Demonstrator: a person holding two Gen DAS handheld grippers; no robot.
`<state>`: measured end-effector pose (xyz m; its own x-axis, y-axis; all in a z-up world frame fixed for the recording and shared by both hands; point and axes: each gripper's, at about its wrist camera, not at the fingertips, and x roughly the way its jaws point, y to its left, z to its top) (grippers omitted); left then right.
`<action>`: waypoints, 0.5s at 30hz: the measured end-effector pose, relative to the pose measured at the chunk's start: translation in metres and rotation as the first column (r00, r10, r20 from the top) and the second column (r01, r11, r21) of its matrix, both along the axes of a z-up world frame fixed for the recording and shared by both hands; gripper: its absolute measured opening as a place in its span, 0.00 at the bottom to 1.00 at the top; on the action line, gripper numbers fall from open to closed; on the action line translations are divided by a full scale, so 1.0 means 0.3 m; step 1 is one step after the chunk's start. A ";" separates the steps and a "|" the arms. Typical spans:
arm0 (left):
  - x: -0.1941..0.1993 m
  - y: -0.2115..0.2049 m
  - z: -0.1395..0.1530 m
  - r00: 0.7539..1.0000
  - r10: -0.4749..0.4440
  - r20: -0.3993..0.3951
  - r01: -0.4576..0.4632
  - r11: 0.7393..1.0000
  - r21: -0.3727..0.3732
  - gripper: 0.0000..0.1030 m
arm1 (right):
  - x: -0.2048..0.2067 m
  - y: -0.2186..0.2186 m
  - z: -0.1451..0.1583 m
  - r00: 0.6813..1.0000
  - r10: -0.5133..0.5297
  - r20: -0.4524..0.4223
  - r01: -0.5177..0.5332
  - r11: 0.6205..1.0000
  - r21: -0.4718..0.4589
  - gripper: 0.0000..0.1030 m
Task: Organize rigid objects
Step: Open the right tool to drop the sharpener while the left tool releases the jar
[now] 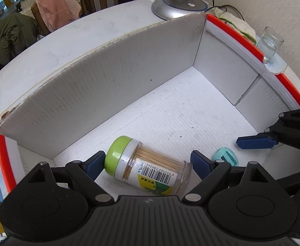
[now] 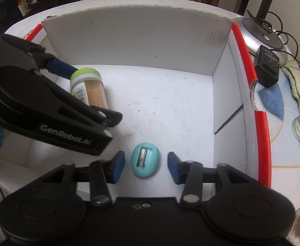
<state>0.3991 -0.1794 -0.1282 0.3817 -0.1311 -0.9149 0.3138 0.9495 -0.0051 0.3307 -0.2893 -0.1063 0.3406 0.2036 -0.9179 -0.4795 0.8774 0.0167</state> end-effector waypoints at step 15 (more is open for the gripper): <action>-0.058 0.027 0.074 0.999 0.015 0.048 -0.014 0.999 -0.039 0.94 | -0.077 -0.023 0.100 0.996 -0.013 0.087 0.008 0.998 0.064 0.70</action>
